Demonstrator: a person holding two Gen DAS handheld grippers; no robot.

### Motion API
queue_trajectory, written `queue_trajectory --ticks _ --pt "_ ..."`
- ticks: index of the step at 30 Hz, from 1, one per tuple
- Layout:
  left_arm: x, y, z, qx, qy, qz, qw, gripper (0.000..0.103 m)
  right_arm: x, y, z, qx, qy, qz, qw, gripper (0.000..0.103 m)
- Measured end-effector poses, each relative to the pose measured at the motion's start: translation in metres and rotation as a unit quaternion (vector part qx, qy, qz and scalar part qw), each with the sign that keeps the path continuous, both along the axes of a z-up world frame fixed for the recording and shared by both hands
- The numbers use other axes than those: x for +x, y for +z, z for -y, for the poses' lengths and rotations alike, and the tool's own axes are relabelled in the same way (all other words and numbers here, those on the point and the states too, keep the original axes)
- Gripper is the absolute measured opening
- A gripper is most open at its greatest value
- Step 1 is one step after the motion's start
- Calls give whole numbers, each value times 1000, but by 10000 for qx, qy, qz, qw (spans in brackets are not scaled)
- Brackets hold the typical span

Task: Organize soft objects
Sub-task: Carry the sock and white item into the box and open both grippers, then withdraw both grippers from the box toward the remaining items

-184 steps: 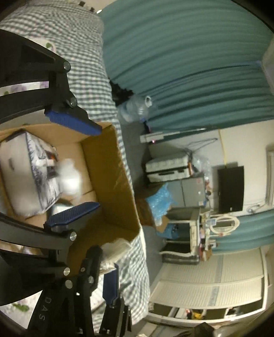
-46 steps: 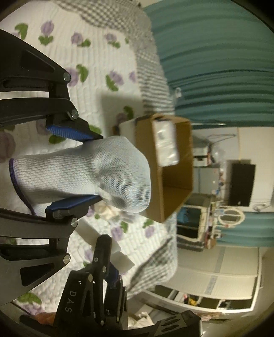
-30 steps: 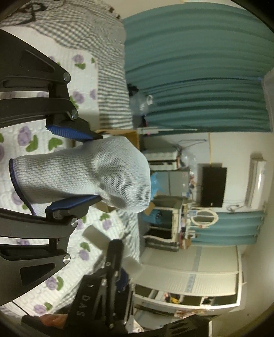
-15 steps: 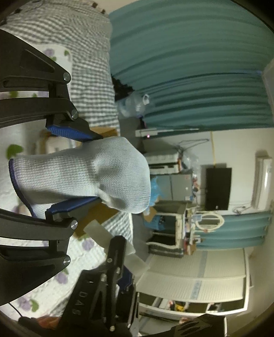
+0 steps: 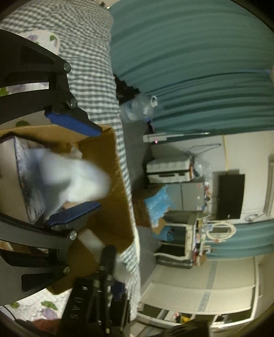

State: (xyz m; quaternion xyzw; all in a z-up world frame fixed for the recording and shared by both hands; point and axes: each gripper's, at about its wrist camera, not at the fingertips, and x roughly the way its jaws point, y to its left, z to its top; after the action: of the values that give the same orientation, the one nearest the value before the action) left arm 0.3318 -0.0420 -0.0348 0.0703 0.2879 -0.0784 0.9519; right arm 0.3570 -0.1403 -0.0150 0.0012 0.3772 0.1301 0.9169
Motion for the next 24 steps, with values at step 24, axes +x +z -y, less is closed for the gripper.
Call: queue_trajectory --ticks 24 --pt "-129 124 -25 -311 470 1047 9929 103 -138 134 36 -242 -346 1087 9932 103"
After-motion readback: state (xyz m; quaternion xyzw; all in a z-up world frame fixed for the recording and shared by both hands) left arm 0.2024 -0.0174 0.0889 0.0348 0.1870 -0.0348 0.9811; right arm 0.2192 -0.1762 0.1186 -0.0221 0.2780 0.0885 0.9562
